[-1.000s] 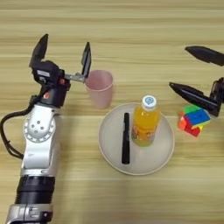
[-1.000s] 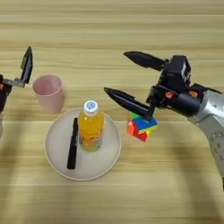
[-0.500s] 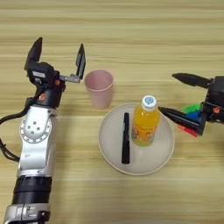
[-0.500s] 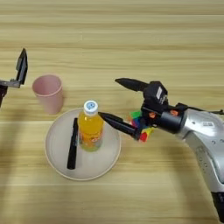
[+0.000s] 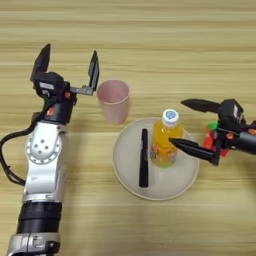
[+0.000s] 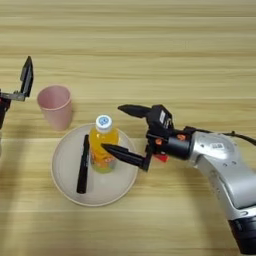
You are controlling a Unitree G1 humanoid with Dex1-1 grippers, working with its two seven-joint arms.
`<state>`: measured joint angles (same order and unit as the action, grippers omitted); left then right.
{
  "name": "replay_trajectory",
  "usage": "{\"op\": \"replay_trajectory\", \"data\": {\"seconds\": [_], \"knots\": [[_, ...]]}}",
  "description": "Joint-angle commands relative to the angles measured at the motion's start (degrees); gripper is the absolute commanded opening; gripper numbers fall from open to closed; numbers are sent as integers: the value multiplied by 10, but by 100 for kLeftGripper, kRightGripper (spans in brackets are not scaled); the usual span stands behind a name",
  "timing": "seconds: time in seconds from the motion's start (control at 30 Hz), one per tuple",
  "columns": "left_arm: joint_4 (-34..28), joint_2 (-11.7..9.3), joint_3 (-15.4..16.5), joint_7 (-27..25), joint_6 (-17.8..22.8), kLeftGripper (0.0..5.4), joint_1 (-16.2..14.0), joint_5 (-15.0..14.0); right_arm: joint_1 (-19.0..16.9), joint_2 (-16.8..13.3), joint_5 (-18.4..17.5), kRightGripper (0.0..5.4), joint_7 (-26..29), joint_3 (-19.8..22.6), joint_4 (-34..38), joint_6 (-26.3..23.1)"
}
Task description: Move the objects on the table
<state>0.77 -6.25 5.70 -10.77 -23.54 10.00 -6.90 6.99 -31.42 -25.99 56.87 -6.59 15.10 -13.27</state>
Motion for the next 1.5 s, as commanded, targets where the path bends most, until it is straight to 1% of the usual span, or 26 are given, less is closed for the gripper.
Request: {"op": "replay_trajectory", "data": {"seconds": [0.03, 0.13, 0.23, 0.43, 0.47, 0.5, 0.53, 0.6, 0.67, 0.73, 0.97, 1.07, 1.13, 1.3, 1.4, 1.5], "knots": [[4, 1, -2, 4, -6, 539, -2, 4, 11, -4, 15, 540, 4, -11, -8, -1], [5, 1, -3, 4, -7, 539, -2, 4, 14, 5, 26, 540, 0, -23, -16, -1], [7, 2, -3, 6, -8, 539, -2, 5, 20, 23, 37, 540, -6, -42, -32, 1], [7, 2, -3, 9, -10, 540, -2, 5, 39, 54, 44, 469, -16, -58, -60, -4], [6, 3, -3, 9, -10, 540, -3, 5, 40, 56, 44, 457, -17, -58, -61, -5], [6, 3, -3, 9, -10, 540, -3, 5, 41, 58, 43, 457, -18, -58, -62, -5], [6, 3, -3, 9, -10, 540, -3, 5, 41, 60, 43, 435, -19, -58, -63, -5], [5, 3, -4, 9, -10, 540, -4, 5, 41, 62, 43, 411, -20, -57, -63, -6], [5, 4, -4, 9, -10, 540, -4, 5, 41, 63, 42, 371, -21, -56, -63, -6], [5, 4, -4, 9, -10, 540, -3, 6, 41, 66, 41, 355, -21, -54, -63, -7], [8, 4, -4, 8, -11, 540, -2, 7, 46, 78, 41, 355, -33, -49, -71, -7], [9, 4, -4, 8, -12, 540, -1, 7, 53, 85, 33, 355, -48, -33, -72, -10], [12, 4, -5, 8, -12, 540, 1, 8, 67, 96, 15, 355, -67, -9, -74, -17], [14, 4, -7, 8, -14, 540, 5, 12, 100, 106, 6, 354, -101, 34, -77, -17], [15, 5, -7, 9, -16, 540, 5, 14, 128, 112, 13, 354, -133, 62, -93, -8], [16, 6, -8, 9, -17, 540, 6, 14, 164, 120, 32, 354, -175, 87, -127, 11]]}}
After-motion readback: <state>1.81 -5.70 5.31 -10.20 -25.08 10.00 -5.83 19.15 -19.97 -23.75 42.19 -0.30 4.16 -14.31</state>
